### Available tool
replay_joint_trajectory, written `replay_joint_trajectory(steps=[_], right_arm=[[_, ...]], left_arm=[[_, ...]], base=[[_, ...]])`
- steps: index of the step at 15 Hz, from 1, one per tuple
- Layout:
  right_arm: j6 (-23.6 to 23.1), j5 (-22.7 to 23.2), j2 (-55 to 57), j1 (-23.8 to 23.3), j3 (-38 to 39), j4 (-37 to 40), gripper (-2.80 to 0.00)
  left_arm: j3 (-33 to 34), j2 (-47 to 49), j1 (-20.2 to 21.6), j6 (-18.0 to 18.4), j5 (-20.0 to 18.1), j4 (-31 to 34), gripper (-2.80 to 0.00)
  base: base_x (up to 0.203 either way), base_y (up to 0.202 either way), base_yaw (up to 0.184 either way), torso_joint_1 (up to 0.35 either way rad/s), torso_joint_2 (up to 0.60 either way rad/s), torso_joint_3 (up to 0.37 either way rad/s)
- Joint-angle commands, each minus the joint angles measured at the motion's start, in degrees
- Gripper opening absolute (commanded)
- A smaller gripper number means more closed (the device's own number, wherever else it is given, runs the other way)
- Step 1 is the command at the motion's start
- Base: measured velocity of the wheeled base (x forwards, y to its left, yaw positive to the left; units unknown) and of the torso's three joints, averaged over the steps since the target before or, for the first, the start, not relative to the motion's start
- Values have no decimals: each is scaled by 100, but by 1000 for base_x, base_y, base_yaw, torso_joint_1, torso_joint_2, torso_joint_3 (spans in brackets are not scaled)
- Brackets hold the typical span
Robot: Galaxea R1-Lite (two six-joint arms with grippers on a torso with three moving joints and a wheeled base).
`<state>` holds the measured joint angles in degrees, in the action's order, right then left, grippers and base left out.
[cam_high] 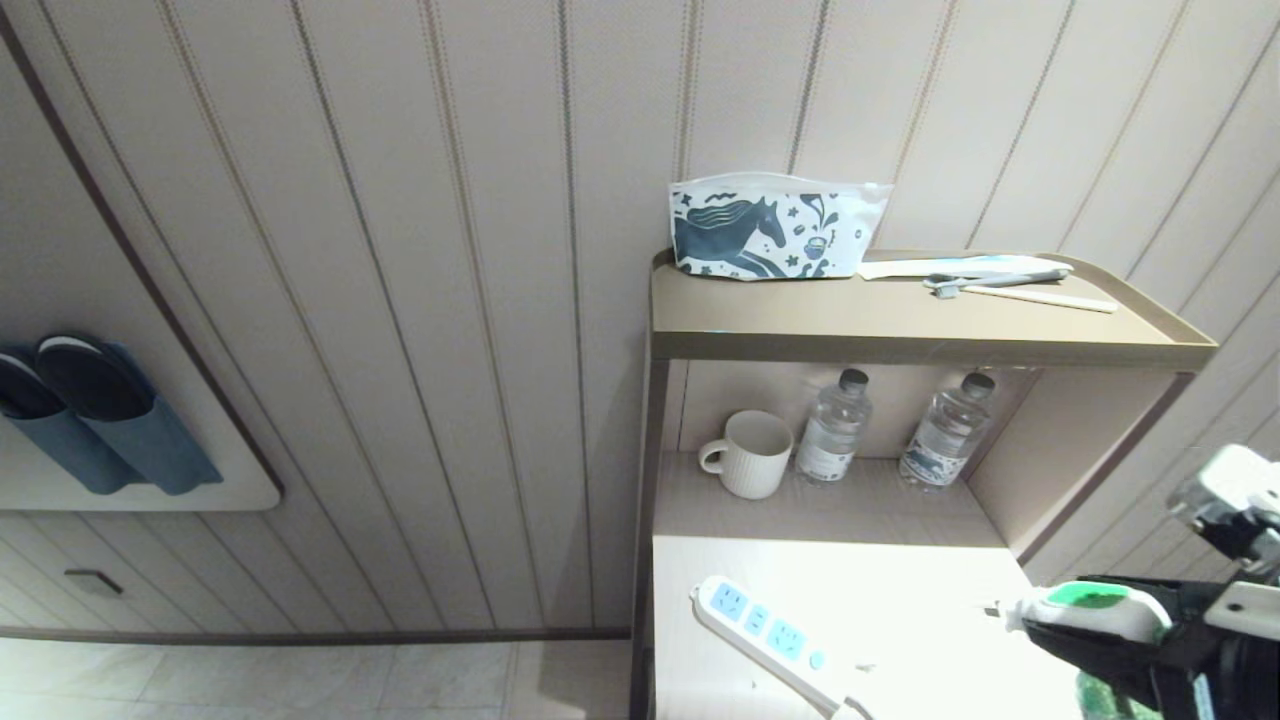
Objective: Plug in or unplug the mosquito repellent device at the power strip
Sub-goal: Place the mosquito repellent liquid on the table
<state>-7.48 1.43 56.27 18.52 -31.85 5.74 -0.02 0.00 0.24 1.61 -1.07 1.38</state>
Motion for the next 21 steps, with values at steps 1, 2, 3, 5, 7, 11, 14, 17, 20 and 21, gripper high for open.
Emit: replay_joint_trajectory(steps=[1, 2, 3, 5, 7, 11, 14, 17, 20, 21], right_arm=[[-1, -7, -522, -531, 514, -296, -280], [-9, -9, -610, -736, 691, -508, -280], [-16, -10, -644, -998, 842, -745, -280], [22, -11, -686, -1453, 1064, -1185, -280], [405, -11, -671, -1720, 1142, -1568, -280], [928, 23, -510, -1749, 1257, -2022, -280], [912, 70, -244, -1660, 1263, -2069, -280], [915, 267, -256, -1650, 1335, -2094, -280], [933, 419, -230, -1685, 1270, -2088, -280], [933, 420, -254, -1686, 1260, -2086, -280]], left_arm=[[2, 0, 2, -29, 28, 12, -280], [2, 0, 2, -38, 28, 12, -280], [2, 0, 2, -38, 28, 12, -280], [2, 0, 2, -38, 28, 12, -280], [2, 0, 2, -38, 28, 12, -280], [2, 0, 2, -38, 28, 12, -280], [2, 0, 2, -38, 28, 12, -280], [2, 0, 2, -38, 28, 12, -280], [2, 0, 2, -38, 28, 12, -280], [2, 0, 2, -38, 28, 12, -280]], base=[[0, 0, 0, 0, 0, 0], [0, 0, 0, 0, 0, 0], [0, 0, 0, 0, 0, 0], [0, 0, 0, 0, 0, 0], [0, 0, 0, 0, 0, 0], [0, 0, 0, 0, 0, 0], [0, 0, 0, 0, 0, 0], [0, 0, 0, 0, 0, 0], [0, 0, 0, 0, 0, 0], [0, 0, 0, 0, 0, 0]])
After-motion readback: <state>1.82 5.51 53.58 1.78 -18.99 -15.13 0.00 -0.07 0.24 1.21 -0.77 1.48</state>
